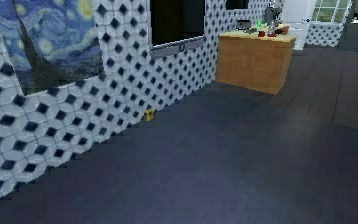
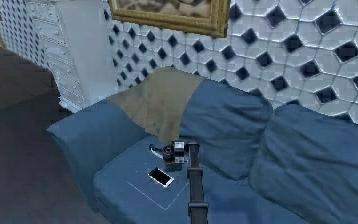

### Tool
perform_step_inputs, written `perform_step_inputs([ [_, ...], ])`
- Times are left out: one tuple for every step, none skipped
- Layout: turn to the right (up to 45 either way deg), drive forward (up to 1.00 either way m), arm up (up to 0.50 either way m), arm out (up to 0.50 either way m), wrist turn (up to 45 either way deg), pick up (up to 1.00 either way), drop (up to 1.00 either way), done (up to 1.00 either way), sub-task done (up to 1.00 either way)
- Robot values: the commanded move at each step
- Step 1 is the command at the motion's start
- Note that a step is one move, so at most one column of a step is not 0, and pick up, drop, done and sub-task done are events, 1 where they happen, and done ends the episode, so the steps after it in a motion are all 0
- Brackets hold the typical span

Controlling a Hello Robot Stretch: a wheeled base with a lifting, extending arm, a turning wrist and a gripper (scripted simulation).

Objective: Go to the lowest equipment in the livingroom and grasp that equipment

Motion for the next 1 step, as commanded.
perform_step_inputs([
  [0.0,0.0,-0.3,0.0,0.0,0.0,0.0,0.0,0.0],
])
